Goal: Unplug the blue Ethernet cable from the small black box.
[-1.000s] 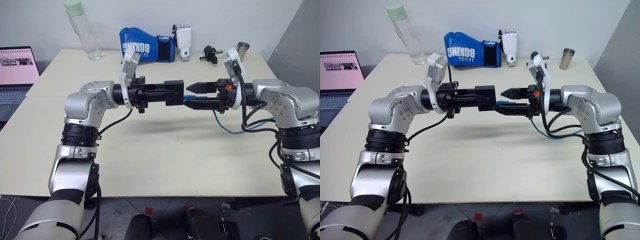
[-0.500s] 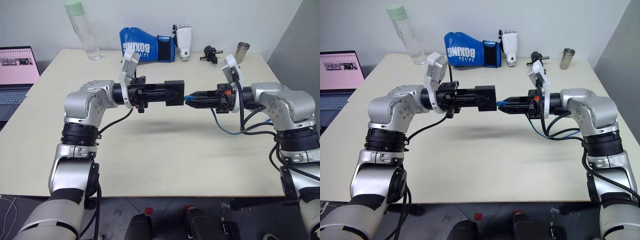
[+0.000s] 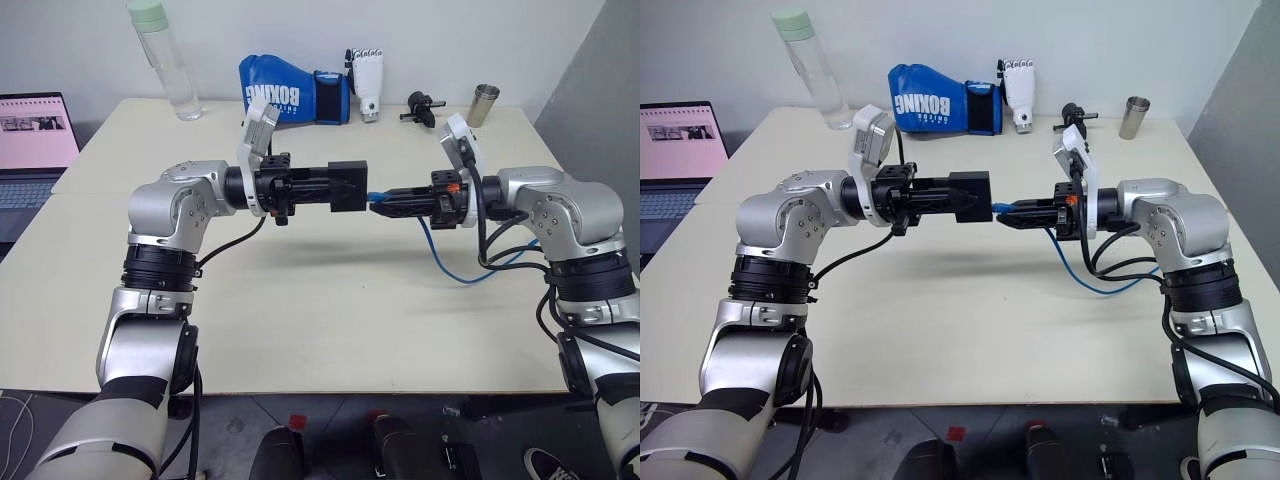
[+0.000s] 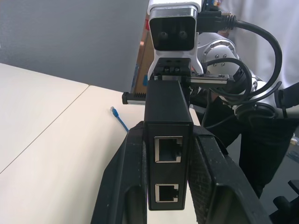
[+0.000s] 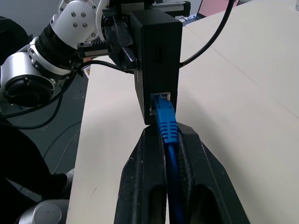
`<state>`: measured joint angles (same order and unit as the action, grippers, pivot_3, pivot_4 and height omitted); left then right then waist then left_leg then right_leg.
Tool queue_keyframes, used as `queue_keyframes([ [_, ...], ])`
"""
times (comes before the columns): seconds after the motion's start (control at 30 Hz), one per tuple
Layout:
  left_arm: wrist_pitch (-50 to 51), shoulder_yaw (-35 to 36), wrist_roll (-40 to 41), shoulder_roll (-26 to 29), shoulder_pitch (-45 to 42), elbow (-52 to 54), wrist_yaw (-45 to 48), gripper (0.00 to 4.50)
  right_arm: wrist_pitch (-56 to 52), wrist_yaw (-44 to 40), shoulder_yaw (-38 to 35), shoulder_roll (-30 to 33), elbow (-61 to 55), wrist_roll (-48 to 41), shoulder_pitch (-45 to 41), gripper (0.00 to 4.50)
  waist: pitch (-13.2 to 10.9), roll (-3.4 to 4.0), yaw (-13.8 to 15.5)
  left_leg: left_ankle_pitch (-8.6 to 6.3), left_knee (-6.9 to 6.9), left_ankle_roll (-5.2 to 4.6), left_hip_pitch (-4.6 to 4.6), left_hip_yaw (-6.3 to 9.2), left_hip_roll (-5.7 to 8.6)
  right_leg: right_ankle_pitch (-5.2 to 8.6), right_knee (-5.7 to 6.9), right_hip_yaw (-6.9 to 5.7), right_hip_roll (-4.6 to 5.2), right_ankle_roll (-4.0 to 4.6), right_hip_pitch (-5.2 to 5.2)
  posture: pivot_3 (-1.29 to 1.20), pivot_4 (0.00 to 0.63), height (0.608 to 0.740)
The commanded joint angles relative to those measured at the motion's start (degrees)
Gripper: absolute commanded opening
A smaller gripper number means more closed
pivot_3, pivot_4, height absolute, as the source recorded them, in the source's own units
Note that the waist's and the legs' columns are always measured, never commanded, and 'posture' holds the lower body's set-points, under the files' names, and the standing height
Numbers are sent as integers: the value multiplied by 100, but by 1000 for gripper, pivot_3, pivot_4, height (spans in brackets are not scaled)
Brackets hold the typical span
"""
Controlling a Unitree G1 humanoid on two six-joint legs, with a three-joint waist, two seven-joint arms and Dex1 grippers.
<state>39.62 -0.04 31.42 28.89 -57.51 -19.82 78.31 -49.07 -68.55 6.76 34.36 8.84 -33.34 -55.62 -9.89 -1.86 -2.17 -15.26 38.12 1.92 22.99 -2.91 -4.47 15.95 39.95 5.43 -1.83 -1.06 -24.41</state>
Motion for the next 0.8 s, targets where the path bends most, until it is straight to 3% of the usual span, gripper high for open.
queue_keyframes([
  [0.03, -12, 64, 112, 53, -163, 192, 67, 793, -138, -64, -192, 110, -134, -111, -158, 852, 0, 0, 0, 0, 0, 0, 0, 0, 0, 0, 0, 0, 0, 0, 0, 0, 150, 740],
  [0.17, -3, 53, 115, 49, -166, 203, 70, 793, -194, -100, -199, 139, -150, -120, -182, 1631, 0, 0, 0, 0, 0, 0, 0, 0, 0, 0, 0, 0, 0, 0, 0, 0, 150, 740],
  [0.8, -9, 39, 88, 43, -179, 189, 117, 793, -390, -15, -278, -13, -1, -200, -326, 1631, 0, 0, 0, 0, -1, 0, 1, 1, 0, 0, 0, -1, 0, 0, 0, 0, 150, 740],
])
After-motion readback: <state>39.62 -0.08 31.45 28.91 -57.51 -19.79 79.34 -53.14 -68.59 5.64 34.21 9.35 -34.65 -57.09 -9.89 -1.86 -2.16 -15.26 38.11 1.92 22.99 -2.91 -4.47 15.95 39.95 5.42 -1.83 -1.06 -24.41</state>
